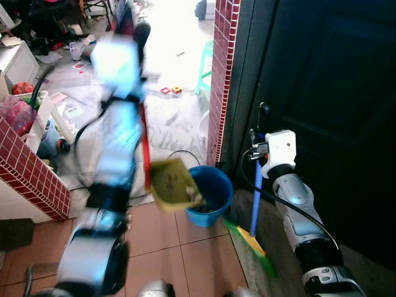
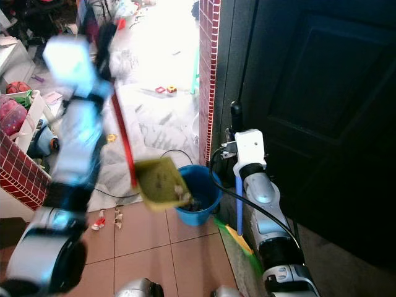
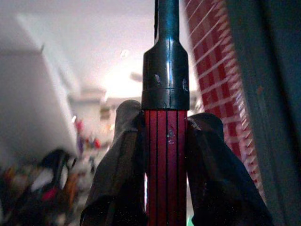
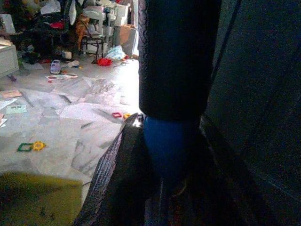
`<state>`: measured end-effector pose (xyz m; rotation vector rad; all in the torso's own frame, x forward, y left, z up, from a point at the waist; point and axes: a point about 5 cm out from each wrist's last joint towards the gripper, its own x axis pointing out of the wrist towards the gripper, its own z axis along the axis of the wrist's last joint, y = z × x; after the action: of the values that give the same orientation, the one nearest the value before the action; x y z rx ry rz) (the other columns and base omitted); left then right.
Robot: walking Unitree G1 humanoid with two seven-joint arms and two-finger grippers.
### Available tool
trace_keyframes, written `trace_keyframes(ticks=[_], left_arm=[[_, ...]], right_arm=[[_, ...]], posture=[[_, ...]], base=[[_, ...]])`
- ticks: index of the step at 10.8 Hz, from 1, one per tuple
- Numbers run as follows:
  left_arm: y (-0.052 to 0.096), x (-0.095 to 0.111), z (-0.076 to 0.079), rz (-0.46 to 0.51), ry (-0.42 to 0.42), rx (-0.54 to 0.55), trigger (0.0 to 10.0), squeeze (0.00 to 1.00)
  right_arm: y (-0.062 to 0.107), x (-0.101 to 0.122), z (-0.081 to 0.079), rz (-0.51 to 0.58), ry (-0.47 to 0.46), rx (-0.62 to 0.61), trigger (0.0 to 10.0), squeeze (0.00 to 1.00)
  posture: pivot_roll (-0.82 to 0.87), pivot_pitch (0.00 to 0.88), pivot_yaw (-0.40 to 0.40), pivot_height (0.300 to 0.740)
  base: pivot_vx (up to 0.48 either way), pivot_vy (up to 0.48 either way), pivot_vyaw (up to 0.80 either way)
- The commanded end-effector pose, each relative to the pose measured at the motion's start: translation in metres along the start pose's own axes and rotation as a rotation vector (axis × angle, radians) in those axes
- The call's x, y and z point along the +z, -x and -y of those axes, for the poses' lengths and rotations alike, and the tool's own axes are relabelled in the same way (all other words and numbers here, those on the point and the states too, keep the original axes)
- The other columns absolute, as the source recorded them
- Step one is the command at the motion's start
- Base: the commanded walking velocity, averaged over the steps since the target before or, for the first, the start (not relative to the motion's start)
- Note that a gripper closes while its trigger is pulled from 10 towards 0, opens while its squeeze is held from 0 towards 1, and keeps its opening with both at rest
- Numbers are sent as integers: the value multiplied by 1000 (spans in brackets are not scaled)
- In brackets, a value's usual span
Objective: Sweep floor
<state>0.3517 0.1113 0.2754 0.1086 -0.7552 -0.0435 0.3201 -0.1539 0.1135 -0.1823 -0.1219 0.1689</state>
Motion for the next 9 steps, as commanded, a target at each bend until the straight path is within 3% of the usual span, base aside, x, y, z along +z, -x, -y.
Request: trace_keyframes(ticks=[1,3,4,5,6,8,9], left_arm=[[-10,22,13,129,-2,-17,10000,0],[8,12,64,132,17,-178,10000,0],[32,4,104,140,1,-388,10000,0],[51,-4,126,124,4,-539,10000,0],[86,-20,157,24,58,-819,10000,0],[117,-23,173,36,40,-1065,10000,0],[99,-19,165,69,27,-965,10000,0]], right_arm=[[-6,11,-1,53,2,6,10000,0],[-6,11,-5,58,-3,6,10000,0],[-6,12,-6,62,-6,5,10000,0],[-6,11,-6,62,-8,2,10000,0],[-4,9,-6,59,-9,-1,10000,0],[-5,9,-7,59,-14,-6,10000,0],[-5,9,-9,61,-17,-7,10000,0]], posture=[[-107,0,48,740],[-116,0,62,740],[-120,0,68,740],[-120,0,72,740],[-121,0,80,740],[-117,0,86,740],[-113,0,84,740]], base=[[0,0,0],[0,0,0],[0,0,0],[0,0,0],[0,0,0],[0,0,0],[0,0,0]])
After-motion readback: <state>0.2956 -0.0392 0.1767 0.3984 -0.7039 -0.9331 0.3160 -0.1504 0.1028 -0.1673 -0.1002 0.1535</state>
